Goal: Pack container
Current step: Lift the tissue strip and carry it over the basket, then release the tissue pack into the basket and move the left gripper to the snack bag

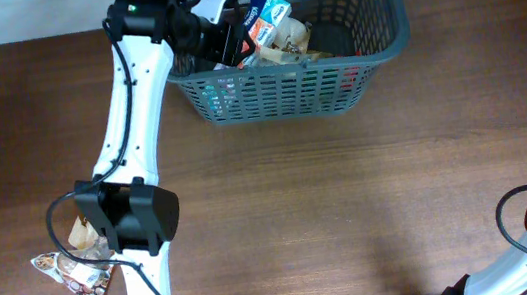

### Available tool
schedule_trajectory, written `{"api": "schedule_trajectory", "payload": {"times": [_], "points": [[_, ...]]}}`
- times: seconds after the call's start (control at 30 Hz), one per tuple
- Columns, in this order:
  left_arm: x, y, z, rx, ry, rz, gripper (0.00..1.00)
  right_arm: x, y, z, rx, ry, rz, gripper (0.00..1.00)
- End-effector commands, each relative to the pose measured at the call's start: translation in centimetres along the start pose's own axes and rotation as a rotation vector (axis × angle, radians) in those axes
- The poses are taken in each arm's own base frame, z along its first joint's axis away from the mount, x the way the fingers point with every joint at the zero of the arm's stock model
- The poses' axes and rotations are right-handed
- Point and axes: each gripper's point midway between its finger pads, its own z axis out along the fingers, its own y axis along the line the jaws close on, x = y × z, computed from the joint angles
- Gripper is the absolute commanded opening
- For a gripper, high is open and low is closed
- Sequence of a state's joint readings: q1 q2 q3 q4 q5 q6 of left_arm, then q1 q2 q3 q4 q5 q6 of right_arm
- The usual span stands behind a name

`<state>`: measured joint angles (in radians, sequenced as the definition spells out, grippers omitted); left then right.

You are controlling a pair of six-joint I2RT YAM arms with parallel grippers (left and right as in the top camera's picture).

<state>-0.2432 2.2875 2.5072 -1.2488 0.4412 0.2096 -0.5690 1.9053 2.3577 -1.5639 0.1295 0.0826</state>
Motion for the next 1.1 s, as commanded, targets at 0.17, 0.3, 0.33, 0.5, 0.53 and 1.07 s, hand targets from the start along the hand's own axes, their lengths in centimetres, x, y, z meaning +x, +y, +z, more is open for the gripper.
{"api": "schedule_trajectory", "payload": {"times": [0.17, 0.3, 0.33, 0.5, 0.53, 1.07], "points": [[-5.3, -0.6, -13.3, -0.101, -0.277, 0.031, 0.84, 0.1, 0.1, 0.3, -0.004, 0.011, 0.011, 0.99], [-4.1, 0.9, -20.4, -0.266, -0.333, -0.004, 0.99, 0.1, 0.1, 0.3, -0.005, 0.011, 0.011, 0.99], [-3.3, 1.7, -21.8, -0.315, -0.329, -0.026, 1.0, 0.1, 0.1, 0.3, -0.005, 0.011, 0.011, 0.99], [1.0, 4.3, -25.9, -0.401, -0.292, -0.231, 1.0, 0.1, 0.1, 0.3, -0.004, 0.011, 0.011, 0.99], [1.9, 4.7, -26.3, -0.407, -0.278, -0.275, 0.99, 0.1, 0.1, 0.3, -0.005, 0.011, 0.011, 0.99], [8.0, 6.7, -31.9, -0.536, -0.261, -0.507, 1.0, 0.1, 0.1, 0.3, -0.005, 0.011, 0.011, 0.99]]}}
